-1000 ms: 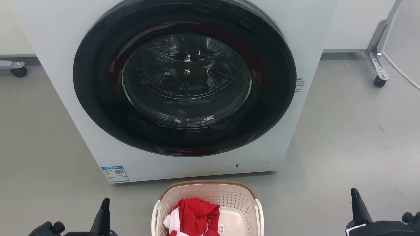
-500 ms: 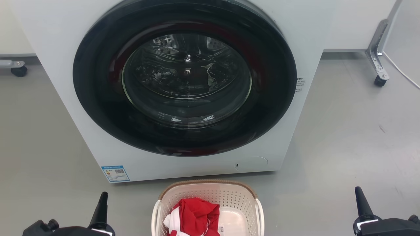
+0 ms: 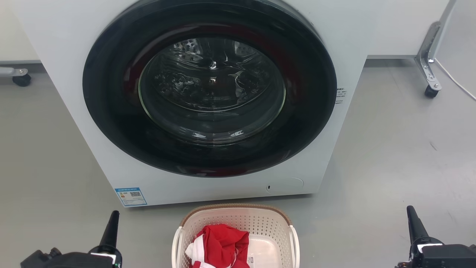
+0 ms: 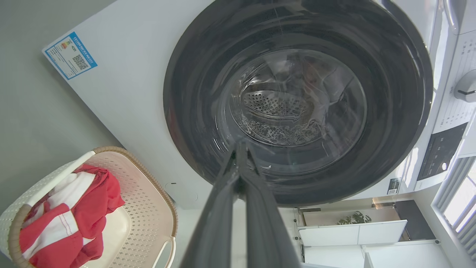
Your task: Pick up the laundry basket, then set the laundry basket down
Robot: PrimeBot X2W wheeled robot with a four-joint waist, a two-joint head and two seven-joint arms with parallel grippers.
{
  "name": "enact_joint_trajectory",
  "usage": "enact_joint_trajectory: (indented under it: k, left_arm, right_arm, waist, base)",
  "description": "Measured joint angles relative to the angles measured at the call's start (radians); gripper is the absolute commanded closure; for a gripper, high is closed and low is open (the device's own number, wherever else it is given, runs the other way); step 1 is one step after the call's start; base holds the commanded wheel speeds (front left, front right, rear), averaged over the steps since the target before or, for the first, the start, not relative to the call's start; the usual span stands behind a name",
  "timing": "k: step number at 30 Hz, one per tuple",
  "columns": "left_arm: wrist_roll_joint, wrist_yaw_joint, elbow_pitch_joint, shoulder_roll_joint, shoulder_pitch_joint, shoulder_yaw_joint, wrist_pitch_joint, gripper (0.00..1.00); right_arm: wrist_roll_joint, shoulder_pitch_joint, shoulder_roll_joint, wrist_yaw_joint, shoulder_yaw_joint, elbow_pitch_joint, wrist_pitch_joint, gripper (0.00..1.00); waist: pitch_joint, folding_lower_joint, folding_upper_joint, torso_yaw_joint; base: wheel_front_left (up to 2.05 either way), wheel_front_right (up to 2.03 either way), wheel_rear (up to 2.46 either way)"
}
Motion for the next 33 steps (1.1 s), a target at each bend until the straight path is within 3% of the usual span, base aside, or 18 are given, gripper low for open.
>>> enact_joint_trajectory:
  k: [17, 33]
  left_arm:
    - [-0.210, -0.044, 0.035, -0.017, -0.043, 0.052, 0.044, 1.00]
    - [-0.223, -0.050, 0.035, -0.019, -0.046, 0.053, 0.044, 1.00]
  right_arm:
    - [0.218, -0.027, 0.025, 0.042, -0.067, 0.032, 0.060, 1.00]
    - [0.219, -0.037, 0.026, 0.042, -0.068, 0.033, 0.060, 1.00]
  waist:
    - [0.002, 0.0000, 0.0000, 0.001]
    - [0.002, 0.0000, 0.0000, 0.001]
  base:
    - [0.00, 0.00, 0.00]
    - [0.00, 0.00, 0.00]
